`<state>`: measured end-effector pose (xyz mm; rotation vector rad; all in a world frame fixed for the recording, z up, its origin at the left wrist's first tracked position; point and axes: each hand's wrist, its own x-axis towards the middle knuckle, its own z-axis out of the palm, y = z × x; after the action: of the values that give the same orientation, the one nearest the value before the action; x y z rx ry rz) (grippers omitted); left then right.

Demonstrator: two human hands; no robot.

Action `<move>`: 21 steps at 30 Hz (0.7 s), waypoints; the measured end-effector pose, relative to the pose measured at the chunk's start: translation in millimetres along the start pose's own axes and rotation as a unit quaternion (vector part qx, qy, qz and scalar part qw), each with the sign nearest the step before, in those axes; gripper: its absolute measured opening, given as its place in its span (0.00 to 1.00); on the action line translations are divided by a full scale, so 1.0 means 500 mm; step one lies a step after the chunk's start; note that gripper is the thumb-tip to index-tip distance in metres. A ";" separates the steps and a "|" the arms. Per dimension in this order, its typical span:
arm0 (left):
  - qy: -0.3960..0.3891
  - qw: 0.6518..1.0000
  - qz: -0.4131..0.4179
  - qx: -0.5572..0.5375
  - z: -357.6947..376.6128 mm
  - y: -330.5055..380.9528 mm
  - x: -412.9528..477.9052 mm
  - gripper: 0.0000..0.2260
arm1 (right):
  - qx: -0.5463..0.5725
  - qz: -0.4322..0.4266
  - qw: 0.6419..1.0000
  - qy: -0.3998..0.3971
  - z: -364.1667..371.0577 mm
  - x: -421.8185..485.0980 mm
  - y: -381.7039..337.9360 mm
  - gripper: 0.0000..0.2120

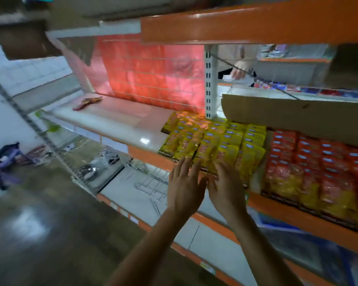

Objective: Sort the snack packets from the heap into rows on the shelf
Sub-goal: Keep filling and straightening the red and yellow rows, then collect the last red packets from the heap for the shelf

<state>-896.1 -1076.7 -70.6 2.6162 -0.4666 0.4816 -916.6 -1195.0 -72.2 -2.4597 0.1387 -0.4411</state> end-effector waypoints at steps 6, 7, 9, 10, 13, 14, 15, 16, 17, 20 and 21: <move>0.010 0.997 -0.067 0.043 -0.034 -0.197 0.055 0.24 | 0.009 -0.054 0.997 -0.047 0.145 0.094 -0.131 0.23; 0.005 0.996 -0.077 0.049 -0.038 -0.227 0.068 0.24 | 0.012 -0.054 0.997 -0.053 0.169 0.117 -0.150 0.23; 0.011 0.994 -0.088 0.060 -0.047 -0.291 0.103 0.24 | 0.023 -0.056 0.996 -0.061 0.220 0.170 -0.189 0.24; 0.012 0.993 -0.094 0.068 -0.053 -0.323 0.122 0.24 | 0.026 -0.061 0.996 -0.064 0.246 0.197 -0.209 0.24; -0.005 0.988 -0.119 0.097 -0.071 -0.421 0.185 0.25 | 0.023 -0.076 0.994 -0.081 0.322 0.281 -0.271 0.24; -0.006 0.987 -0.126 0.104 -0.079 -0.452 0.205 0.25 | 0.025 -0.076 0.993 -0.088 0.345 0.304 -0.292 0.24; -0.003 0.986 -0.130 0.107 -0.089 -0.482 0.225 0.25 | 0.031 -0.078 0.992 -0.091 0.366 0.326 -0.312 0.25; 0.002 0.985 -0.134 0.109 -0.098 -0.511 0.245 0.25 | 0.040 -0.084 0.991 -0.092 0.387 0.347 -0.333 0.24; 0.002 0.983 -0.138 0.117 -0.105 -0.539 0.263 0.25 | 0.045 -0.095 0.990 -0.097 0.408 0.368 -0.352 0.24; -0.017 0.976 -0.160 0.150 -0.109 -0.624 0.310 0.25 | 0.030 -0.121 0.984 -0.128 0.469 0.430 -0.398 0.24; -0.017 0.974 -0.171 0.148 -0.108 -0.646 0.321 0.25 | 0.023 -0.125 0.982 -0.141 0.486 0.447 -0.410 0.24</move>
<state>-640.7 -816.5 -74.7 2.9109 0.0569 0.4160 -624.3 -939.0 -67.7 -2.4724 -0.2968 -0.1927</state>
